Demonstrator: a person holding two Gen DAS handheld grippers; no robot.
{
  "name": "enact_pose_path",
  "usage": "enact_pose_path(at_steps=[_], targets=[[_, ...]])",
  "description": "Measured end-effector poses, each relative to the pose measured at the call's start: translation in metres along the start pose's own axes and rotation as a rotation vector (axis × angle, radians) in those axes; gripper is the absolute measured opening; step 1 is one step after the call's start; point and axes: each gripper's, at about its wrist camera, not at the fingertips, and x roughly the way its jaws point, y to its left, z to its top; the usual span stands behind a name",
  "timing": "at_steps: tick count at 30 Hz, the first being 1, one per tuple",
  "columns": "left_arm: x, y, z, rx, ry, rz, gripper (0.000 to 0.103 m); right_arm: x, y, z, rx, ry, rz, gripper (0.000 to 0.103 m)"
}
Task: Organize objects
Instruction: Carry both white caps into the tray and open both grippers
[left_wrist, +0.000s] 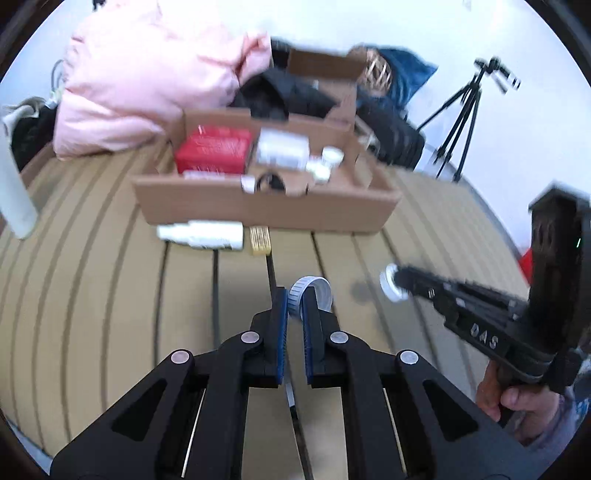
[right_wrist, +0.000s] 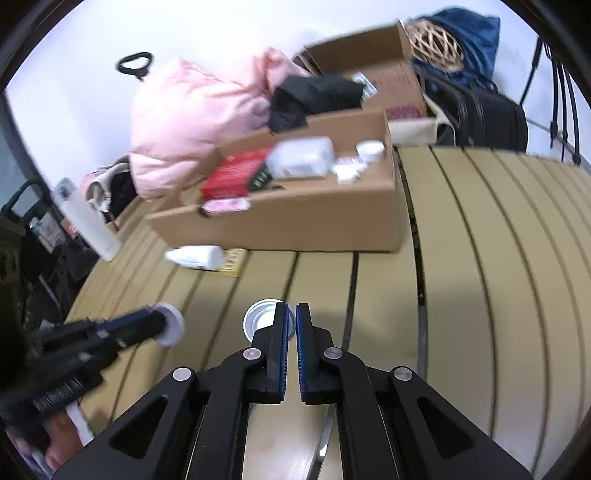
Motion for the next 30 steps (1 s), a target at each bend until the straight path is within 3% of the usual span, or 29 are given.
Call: enact_pose_path(at_steps=[4,6,12,15,18,23,25,28,29,30], targets=[[-0.033,-0.001,0.029,0.034,-0.047,-0.119,0.004,-0.053,0.011,-0.001,-0.003,-0.029,0.055,0.005],[-0.035,-0.004,0.057,0.042,-0.039,-0.140,0.004,-0.071,0.014,0.006,-0.018,-0.052,0.064,0.005],[0.015,-0.012,0.148,0.008,0.083,-0.166,0.004,-0.105,0.015,0.075,-0.096,-0.137,0.042,0.005],[0.069,-0.010,0.176,-0.045,0.149,-0.146,0.004,-0.081,0.001,0.121,-0.079,-0.100,0.038,0.005],[0.134,-0.008,0.183,-0.092,0.233,-0.103,0.004,-0.024,-0.017,0.160,-0.049,0.003,-0.022,0.005],[0.208,0.006,0.177,-0.120,0.328,-0.053,0.004,0.063,-0.041,0.176,-0.022,0.144,-0.115,0.005],[0.220,0.009,0.175,-0.128,0.355,-0.064,0.010,0.090,-0.051,0.178,-0.009,0.172,-0.164,0.005],[0.219,0.012,0.170,-0.092,0.304,-0.016,0.036,0.107,-0.057,0.178,-0.032,0.193,-0.199,0.010],[0.212,0.012,0.169,-0.073,0.267,-0.010,0.047,0.109,-0.058,0.178,-0.049,0.195,-0.217,0.015],[0.207,0.013,0.168,-0.069,0.243,-0.004,0.047,0.108,-0.057,0.178,-0.061,0.190,-0.220,0.035]])
